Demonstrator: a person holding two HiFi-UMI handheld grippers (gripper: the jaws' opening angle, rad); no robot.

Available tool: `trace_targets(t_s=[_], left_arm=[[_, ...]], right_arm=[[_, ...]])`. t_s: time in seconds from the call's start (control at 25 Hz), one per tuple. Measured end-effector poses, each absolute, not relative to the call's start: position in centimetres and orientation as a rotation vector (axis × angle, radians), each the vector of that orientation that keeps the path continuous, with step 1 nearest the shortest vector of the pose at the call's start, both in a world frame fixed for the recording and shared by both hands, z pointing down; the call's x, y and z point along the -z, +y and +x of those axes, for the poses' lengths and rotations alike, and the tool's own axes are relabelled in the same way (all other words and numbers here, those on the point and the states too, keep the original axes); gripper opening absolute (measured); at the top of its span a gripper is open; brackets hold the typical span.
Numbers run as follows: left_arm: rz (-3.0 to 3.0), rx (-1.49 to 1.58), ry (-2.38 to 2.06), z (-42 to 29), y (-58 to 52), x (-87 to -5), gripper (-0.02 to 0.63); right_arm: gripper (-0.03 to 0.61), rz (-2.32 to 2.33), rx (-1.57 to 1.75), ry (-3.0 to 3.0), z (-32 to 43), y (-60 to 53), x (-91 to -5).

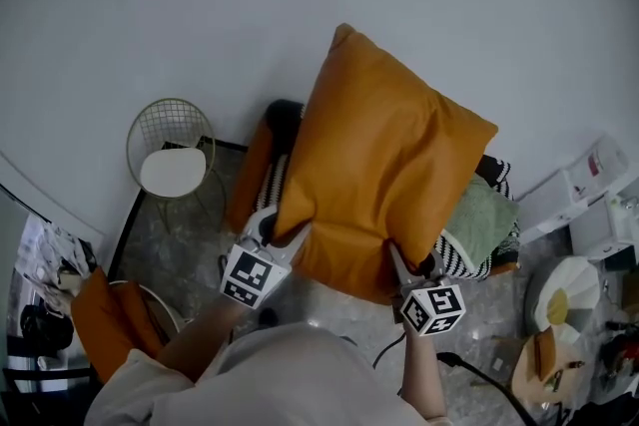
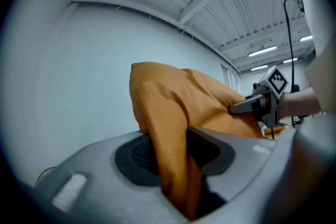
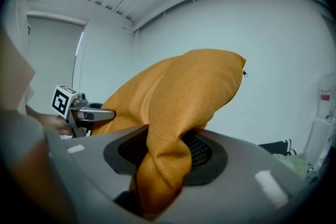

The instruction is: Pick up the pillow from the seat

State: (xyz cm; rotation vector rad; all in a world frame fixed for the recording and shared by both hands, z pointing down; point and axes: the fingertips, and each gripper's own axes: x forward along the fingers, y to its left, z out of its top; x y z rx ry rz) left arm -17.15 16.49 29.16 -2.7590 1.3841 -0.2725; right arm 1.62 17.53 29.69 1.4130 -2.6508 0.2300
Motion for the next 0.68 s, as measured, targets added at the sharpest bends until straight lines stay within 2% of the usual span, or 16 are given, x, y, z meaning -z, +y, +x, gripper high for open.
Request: trace_targets(t_s=[0.68], left_arm=[[-2.724, 0.281, 1.393, -15.5, 14.2, -28.2, 0.158]], right_arm=[[0.184, 1.418, -0.225, -2.682, 3.3, 15.2, -29.1]])
